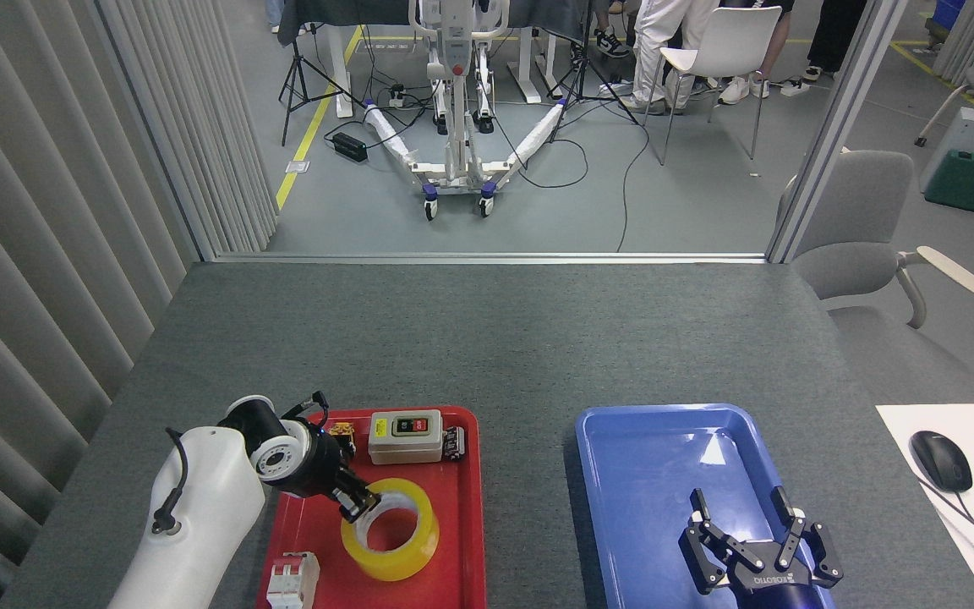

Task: Place and move tape with both arms
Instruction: 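Reach the left gripper down to the yellow tape roll and grasp it, then lift the yellow tape with the left gripper toward the blue tray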

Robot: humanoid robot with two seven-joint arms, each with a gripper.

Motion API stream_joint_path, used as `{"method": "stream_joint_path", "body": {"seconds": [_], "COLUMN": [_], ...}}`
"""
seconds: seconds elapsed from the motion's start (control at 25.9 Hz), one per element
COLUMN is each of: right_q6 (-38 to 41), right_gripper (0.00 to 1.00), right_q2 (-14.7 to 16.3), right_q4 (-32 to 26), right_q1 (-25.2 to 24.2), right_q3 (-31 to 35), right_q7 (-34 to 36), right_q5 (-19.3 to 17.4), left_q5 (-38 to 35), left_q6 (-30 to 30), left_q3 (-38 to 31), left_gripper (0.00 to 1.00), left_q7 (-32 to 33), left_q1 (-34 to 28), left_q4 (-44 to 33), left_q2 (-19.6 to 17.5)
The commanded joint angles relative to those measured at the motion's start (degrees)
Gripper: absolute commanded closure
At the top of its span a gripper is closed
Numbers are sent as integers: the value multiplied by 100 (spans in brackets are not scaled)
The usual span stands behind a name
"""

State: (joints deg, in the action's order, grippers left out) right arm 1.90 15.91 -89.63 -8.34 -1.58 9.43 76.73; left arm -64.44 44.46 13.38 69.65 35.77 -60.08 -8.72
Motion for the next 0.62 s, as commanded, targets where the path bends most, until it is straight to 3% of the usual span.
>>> {"method": "stream_joint_path", "body": {"seconds": [0.0, 0.19, 0.35, 0.42, 0.5, 0.58], "right_q6": [3, 3, 3, 12, 231, 882], "right_gripper": [0, 0, 0, 0, 0, 0], "right_q2": [0, 0, 9, 9, 53, 211], "right_q4": [7, 7, 15, 15, 15, 15], "right_q1": [-1, -1, 7, 8, 8, 16], "right_q3": [0, 0, 0, 9, 26, 79], "right_q7": [7, 7, 7, 15, 86, 270], "right_q5": [-1, -1, -1, -1, 8, 8], "left_q5": [862, 2629, 5458, 6803, 7112, 6751], "left_q6": [54, 54, 54, 54, 54, 54], "left_q3": [-617, -1233, -1540, -1321, -881, -723], "left_gripper": [100, 100, 100, 100, 100, 100], "left_q7": [-57, -57, -92, -118, -110, -30], "left_q1": [61, 35, -70, -439, -642, -668], "left_q4": [-188, -627, -663, -443, -83, 137], "left_q2": [204, 160, 256, 546, 749, 863]}}
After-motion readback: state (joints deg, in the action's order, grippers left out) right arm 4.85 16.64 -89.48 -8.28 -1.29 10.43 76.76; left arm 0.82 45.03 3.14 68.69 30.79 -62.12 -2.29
